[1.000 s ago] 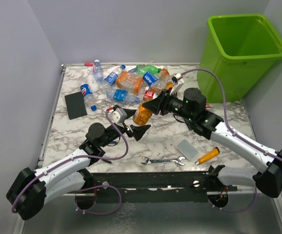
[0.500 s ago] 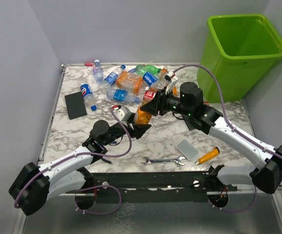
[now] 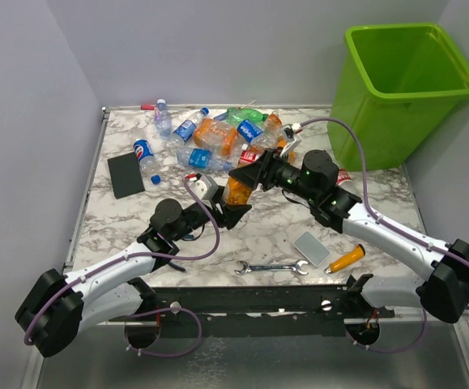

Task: Put the plastic bottles in the bin
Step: Pick up the plastic bottle at the center of the board.

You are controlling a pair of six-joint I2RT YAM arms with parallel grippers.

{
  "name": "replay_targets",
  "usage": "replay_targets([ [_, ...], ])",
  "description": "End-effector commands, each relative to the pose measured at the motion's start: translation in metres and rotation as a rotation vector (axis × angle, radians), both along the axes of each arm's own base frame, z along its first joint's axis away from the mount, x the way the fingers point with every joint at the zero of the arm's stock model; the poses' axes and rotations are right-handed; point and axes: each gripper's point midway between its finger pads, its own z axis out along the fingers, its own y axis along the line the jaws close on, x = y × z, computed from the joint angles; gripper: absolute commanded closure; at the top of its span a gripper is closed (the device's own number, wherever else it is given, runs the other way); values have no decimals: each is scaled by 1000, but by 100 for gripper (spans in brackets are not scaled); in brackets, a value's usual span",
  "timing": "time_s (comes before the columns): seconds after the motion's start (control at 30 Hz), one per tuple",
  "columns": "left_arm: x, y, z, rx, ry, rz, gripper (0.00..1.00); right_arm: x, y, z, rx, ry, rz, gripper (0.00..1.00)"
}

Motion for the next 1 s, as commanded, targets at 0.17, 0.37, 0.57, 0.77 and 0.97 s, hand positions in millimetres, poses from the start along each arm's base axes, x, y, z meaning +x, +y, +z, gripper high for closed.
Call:
replay_targets([
  [0.17, 5, 0, 23, -46, -46, 22, 78, 9, 6, 18, 130, -25, -44, 49],
  [0.37, 7, 3, 23, -47, -49, 40, 78, 5, 11, 10, 103, -7, -8, 44],
  [0.57, 6, 2, 23, -48, -46, 36, 78, 3, 6, -4, 27, 9, -29, 39],
  [0.77, 6, 2, 23, -52, -43, 34, 70, 0, 1, -12, -16, 16, -40, 77],
  [0.97, 19, 23, 30, -86, -47, 178, 1, 6, -23, 25, -81, -115, -131, 100],
])
